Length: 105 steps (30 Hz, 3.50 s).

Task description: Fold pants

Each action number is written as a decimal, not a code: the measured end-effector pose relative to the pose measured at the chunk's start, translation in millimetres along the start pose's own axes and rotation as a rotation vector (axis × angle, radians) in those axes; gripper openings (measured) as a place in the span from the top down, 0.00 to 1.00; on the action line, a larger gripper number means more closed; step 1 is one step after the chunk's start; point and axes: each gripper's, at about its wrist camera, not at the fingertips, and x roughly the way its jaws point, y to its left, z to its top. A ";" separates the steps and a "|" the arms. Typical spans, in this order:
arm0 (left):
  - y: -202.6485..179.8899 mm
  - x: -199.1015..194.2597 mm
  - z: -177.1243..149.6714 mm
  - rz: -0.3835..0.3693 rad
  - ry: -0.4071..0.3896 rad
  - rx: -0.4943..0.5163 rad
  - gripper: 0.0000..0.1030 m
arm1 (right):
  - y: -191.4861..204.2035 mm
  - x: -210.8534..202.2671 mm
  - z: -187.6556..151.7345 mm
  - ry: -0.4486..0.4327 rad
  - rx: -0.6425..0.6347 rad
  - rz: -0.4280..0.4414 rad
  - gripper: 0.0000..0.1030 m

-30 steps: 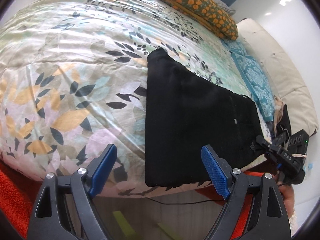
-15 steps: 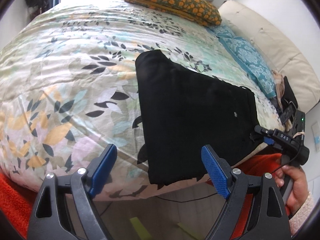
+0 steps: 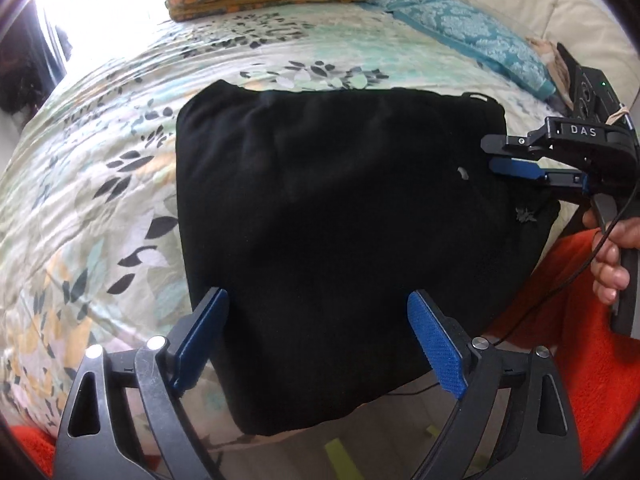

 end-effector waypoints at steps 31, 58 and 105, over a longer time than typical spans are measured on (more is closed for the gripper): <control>148.4 82.0 143.7 -0.100 -0.006 -0.490 0.11 | 22.6 20.4 -15.6 -0.077 -0.362 -0.264 0.32; 25.5 -31.2 4.9 0.165 0.014 -0.182 0.05 | 64.9 -54.6 -84.5 -0.178 -0.479 -0.454 0.22; 41.0 -41.4 -21.7 0.271 0.008 -0.104 0.05 | 35.1 -64.2 -73.3 -0.245 -0.291 -0.434 0.21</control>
